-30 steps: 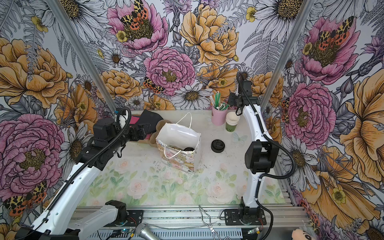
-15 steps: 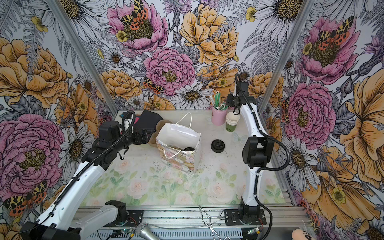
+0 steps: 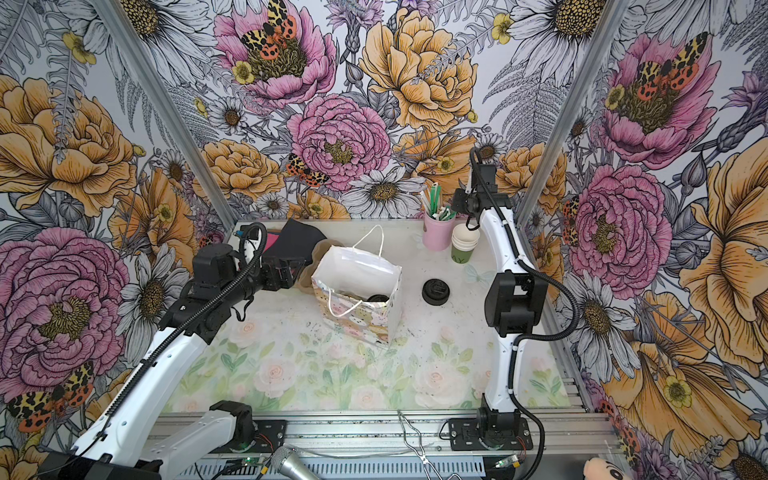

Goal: Pack the takeout coffee

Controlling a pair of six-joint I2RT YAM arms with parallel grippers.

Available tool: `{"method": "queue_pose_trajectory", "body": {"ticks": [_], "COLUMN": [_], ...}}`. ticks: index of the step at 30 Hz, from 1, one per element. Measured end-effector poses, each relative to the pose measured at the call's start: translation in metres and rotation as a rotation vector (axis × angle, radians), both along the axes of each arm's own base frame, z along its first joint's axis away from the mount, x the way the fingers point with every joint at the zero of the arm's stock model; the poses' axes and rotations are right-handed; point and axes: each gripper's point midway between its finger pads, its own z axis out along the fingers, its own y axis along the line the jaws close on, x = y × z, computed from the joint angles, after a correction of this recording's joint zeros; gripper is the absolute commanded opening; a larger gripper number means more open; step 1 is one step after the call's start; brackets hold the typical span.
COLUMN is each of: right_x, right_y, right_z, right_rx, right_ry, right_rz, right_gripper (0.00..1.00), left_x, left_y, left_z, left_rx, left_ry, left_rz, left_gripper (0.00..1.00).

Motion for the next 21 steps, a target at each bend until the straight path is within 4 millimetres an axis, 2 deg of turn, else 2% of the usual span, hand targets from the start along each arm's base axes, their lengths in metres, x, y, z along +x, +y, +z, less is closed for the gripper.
{"method": "queue_pose_trajectory", "body": {"ticks": [8, 13, 19, 21], "right_x": [0.005, 0.006, 0.007, 0.008], "right_y": [0.004, 0.004, 0.004, 0.004], "right_z": [-0.026, -0.027, -0.031, -0.032], "right_rx": [0.024, 0.028, 0.025, 0.027], "right_ry": [0.047, 0.048, 0.054, 0.055], "right_rz": [0.007, 0.004, 0.008, 0.011], "right_gripper": [0.26, 0.18, 0.03, 0.01], "left_x": [0.000, 0.000, 0.001, 0.001], "left_y": [0.001, 0.001, 0.002, 0.002], "left_z": [0.000, 0.000, -0.001, -0.001], "left_rx": [0.000, 0.000, 0.000, 0.000], "left_ry": [0.001, 0.001, 0.002, 0.002], "left_rz": [0.002, 0.004, 0.006, 0.005], "left_gripper": [0.97, 0.97, 0.98, 0.98]}}
